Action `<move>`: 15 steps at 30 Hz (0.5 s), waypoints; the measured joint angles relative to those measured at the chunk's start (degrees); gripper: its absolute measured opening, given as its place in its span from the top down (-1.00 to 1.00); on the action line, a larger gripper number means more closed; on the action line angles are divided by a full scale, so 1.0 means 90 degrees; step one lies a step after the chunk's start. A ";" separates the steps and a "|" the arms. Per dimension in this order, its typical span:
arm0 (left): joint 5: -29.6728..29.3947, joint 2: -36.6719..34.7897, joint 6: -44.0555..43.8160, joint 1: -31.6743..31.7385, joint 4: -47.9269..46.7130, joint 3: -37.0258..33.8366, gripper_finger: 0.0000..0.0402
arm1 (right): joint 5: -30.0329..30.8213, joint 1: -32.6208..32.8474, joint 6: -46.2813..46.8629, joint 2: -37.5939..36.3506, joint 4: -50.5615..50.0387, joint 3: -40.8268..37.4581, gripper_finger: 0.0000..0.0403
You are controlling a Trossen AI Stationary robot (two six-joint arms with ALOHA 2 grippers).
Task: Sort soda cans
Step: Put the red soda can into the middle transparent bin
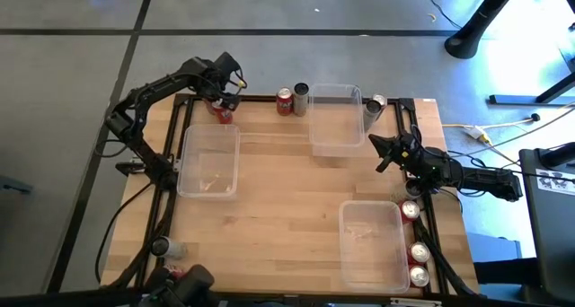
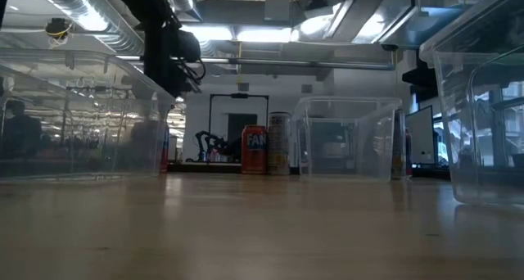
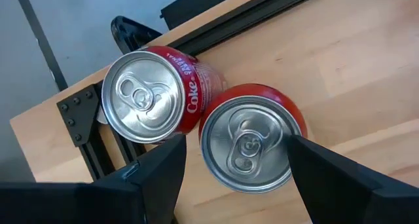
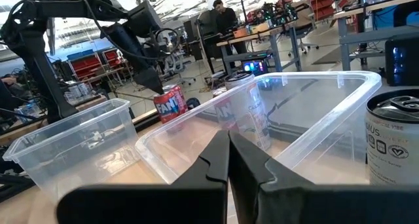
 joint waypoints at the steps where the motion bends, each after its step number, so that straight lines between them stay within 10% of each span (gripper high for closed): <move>1: 0.0000 0.0000 0.0048 0.0000 -0.0029 -0.0002 -0.28 | 0.0000 0.0001 0.0000 0.0000 0.0000 -0.0001 0.97; 15: -0.0019 -0.0002 -0.0098 -0.0012 -0.0062 0.0041 -0.29 | 0.0005 -0.0002 0.0000 0.0000 0.0000 -0.0001 0.97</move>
